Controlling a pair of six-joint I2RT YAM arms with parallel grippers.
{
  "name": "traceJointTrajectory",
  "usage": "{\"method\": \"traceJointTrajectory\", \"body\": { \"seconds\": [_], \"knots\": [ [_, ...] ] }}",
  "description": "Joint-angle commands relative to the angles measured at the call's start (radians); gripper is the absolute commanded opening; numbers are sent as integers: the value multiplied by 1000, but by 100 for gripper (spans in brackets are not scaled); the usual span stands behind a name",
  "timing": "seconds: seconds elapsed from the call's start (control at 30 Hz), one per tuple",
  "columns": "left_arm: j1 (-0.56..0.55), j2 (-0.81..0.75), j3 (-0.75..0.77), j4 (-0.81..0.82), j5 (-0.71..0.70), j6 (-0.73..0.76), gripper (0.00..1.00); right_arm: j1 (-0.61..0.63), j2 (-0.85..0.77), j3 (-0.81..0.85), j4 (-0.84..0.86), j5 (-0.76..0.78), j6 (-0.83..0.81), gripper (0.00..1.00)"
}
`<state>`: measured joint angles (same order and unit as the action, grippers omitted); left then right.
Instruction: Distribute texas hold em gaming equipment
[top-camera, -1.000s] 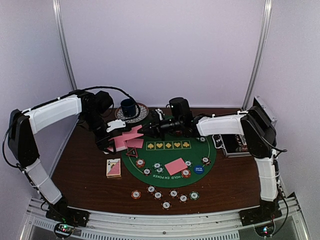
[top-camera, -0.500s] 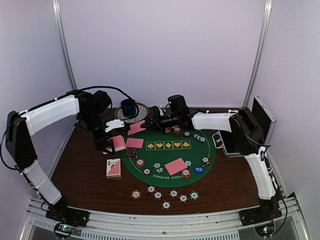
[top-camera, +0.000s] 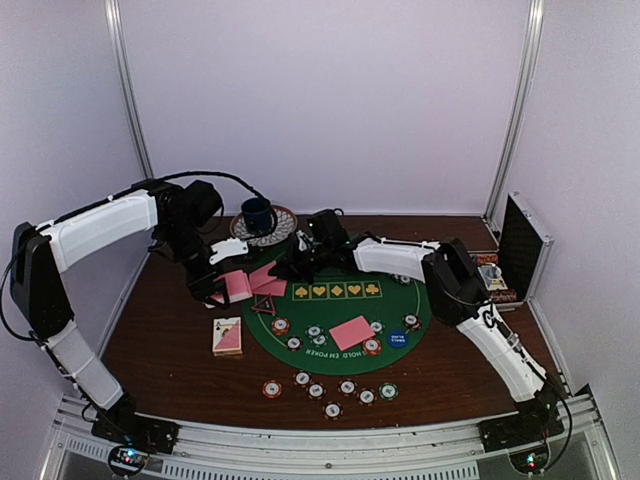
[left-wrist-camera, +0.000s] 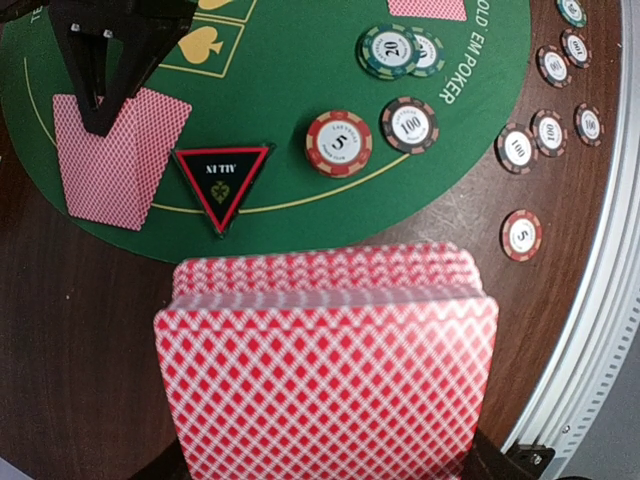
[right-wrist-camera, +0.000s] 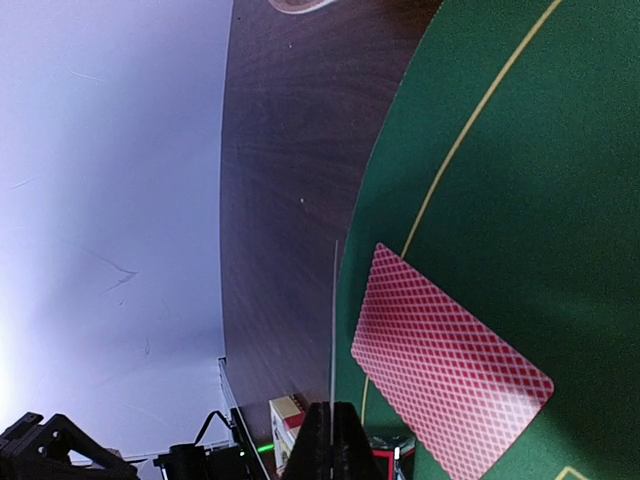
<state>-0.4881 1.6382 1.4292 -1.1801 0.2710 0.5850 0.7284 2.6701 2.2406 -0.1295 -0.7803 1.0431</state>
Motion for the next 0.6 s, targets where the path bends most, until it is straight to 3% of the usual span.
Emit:
{"method": "traceJointTrajectory", "body": {
  "seconds": [0.0, 0.23, 0.57],
  "knots": [
    [2, -41, 5, -1, 28, 12, 0, 3, 45, 74, -58, 79, -52, 4],
    [2, -44, 6, -8, 29, 10, 0, 3, 43, 109, -142, 119, -124, 30],
    [2, -44, 9, -12, 29, 10, 0, -15, -60, 102, -238, 151, -243, 57]
  ]
}}
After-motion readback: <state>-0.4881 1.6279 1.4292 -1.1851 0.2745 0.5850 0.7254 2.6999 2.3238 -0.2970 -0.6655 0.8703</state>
